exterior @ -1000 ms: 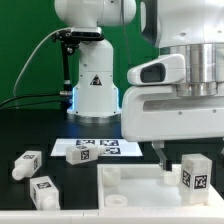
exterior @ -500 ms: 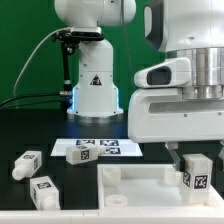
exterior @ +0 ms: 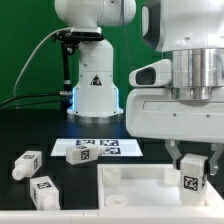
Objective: Assemble square table
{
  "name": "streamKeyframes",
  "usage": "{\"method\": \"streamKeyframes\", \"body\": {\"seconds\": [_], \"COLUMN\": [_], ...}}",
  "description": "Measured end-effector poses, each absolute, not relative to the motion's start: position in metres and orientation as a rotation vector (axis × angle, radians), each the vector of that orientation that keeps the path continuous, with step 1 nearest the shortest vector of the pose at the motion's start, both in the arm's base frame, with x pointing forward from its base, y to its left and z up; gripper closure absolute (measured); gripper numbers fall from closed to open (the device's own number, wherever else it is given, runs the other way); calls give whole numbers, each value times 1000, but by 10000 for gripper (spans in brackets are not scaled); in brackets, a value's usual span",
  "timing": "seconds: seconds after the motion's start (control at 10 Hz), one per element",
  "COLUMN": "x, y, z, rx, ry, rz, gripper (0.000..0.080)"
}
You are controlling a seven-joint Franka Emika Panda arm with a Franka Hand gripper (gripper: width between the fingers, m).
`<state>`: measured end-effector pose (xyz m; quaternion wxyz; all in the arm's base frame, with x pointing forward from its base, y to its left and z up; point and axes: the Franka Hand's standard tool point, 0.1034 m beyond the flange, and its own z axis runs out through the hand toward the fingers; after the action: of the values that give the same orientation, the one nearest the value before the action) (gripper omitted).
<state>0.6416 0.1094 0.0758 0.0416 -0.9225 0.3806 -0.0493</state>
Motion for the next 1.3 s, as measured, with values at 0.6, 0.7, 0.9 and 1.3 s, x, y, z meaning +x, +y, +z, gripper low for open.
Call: {"method": "streamKeyframes", "body": {"seconds": [0.6, 0.7, 0.9, 1.3], "x": [639, 638, 640, 640], "y": [119, 119, 110, 108], "z": [72, 72, 75, 77], "rx": [-2206, -2222, -2586, -2843], "ry": [2027, 2013, 1538, 1006], "rz": [-30, -31, -53, -64], "gripper": [398, 242, 170, 151]}}
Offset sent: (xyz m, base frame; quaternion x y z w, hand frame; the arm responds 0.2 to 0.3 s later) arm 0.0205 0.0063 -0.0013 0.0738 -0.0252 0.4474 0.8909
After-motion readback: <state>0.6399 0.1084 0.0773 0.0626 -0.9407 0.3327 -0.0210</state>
